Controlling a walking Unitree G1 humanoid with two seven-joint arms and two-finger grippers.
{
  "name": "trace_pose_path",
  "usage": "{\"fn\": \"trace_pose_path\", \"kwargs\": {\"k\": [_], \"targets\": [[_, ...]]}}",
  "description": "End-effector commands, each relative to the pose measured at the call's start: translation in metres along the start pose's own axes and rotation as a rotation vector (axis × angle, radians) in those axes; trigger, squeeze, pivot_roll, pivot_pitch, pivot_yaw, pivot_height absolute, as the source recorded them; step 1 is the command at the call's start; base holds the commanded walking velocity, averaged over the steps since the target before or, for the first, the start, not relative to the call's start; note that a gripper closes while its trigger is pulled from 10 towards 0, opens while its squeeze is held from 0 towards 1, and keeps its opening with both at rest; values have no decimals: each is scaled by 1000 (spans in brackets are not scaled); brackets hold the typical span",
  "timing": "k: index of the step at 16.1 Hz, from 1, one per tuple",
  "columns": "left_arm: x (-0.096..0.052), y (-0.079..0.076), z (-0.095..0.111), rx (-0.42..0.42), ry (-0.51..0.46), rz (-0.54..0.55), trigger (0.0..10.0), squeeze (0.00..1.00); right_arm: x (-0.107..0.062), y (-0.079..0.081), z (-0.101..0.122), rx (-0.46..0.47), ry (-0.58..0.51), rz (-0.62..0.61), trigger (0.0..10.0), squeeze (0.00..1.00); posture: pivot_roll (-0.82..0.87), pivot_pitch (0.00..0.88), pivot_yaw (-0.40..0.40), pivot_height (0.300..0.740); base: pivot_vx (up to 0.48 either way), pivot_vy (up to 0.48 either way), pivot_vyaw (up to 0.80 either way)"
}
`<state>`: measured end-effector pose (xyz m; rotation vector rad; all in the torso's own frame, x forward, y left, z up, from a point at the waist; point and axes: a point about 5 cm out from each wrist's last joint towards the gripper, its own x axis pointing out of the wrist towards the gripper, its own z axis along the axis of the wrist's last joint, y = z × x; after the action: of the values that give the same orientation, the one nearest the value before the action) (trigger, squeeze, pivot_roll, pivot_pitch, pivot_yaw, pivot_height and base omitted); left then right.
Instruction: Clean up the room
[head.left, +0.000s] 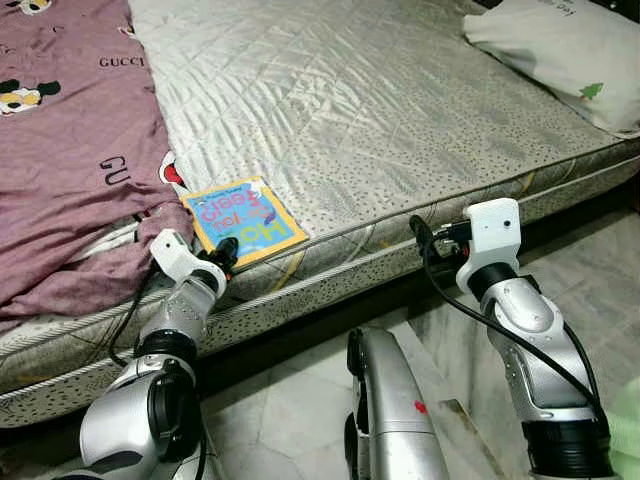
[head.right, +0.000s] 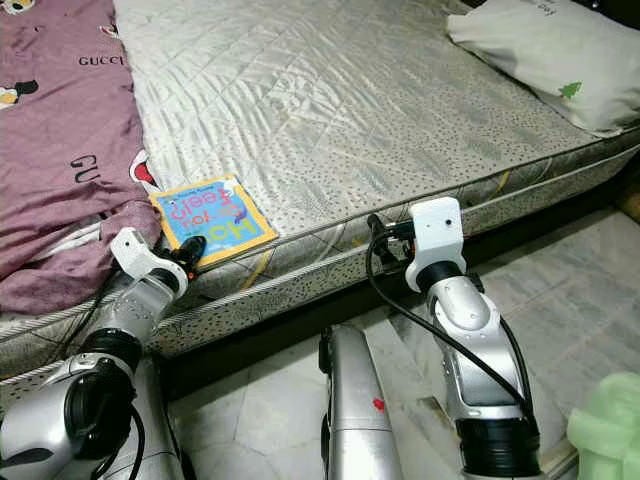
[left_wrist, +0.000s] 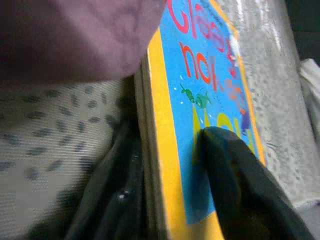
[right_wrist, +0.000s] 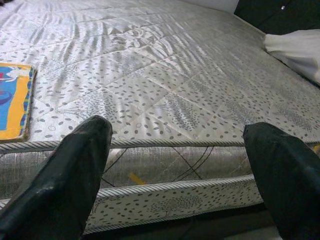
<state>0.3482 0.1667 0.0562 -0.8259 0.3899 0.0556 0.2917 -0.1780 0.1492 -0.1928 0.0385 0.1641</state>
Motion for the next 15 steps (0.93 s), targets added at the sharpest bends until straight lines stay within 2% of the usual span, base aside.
{"fn": "trace_pose_path", "kwargs": {"k": [1,5,12,15], "targets": [[4,-15,-20,19,86,-40,0,0,2,-1,1,-5,-5,-7,10000,0,-315,2,-92,470,0,0,0],[6,-23,-16,30,67,-69,0,0,4,-1,2,-4,-13,-9,10000,0,-313,0,-90,470,0,0,0],[7,-25,-8,45,32,-77,0,0,9,0,4,-2,-27,-18,10000,0,-308,0,-81,470,0,0,0],[8,-30,6,115,-42,-82,0,0,11,-1,4,3,-39,-25,10000,0,-294,0,-78,470,0,0,0]]}}
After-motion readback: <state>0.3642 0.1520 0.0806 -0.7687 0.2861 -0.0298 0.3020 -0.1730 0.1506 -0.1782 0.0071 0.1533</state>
